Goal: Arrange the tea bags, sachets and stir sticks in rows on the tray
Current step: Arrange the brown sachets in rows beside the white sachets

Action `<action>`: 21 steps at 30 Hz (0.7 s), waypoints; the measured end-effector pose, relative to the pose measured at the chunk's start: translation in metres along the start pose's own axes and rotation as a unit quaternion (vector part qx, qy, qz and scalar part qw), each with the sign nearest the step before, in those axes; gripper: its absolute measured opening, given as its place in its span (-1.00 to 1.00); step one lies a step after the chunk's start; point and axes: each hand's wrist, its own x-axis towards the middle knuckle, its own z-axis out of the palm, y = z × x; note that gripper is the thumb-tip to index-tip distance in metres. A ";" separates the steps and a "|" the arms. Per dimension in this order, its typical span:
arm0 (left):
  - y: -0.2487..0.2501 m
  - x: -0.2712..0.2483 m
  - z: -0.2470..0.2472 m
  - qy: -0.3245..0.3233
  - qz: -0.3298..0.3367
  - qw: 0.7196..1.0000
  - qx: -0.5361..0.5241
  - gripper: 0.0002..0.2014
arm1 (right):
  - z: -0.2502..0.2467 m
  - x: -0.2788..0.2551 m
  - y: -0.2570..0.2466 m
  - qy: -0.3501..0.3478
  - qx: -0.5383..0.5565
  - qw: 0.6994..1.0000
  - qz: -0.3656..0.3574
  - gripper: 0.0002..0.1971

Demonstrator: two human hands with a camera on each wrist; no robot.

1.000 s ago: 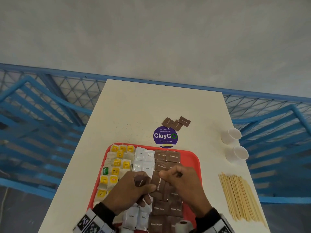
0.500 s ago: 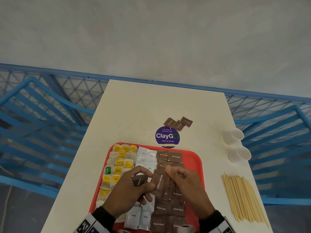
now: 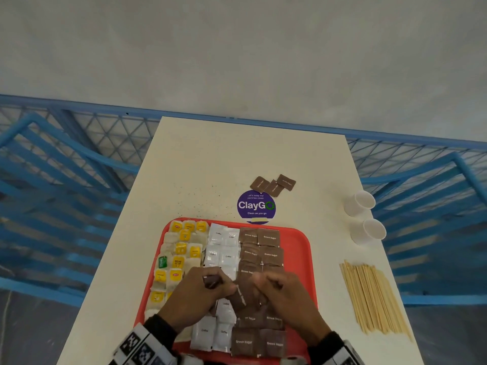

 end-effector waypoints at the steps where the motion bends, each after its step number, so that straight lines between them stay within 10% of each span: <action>1: -0.003 0.001 0.002 0.025 -0.017 0.999 -0.028 -0.86 | 0.003 -0.003 0.002 -0.011 0.017 1.000 0.023 -0.78; 8: -0.020 0.004 0.012 -0.003 -0.130 0.990 -0.058 -0.84 | 0.016 0.004 0.035 0.106 0.114 0.975 0.160 -0.87; 21: -0.026 -0.004 -0.009 0.047 -0.189 0.974 -0.117 -0.78 | 0.006 0.072 0.085 0.187 -0.021 0.953 0.236 -0.76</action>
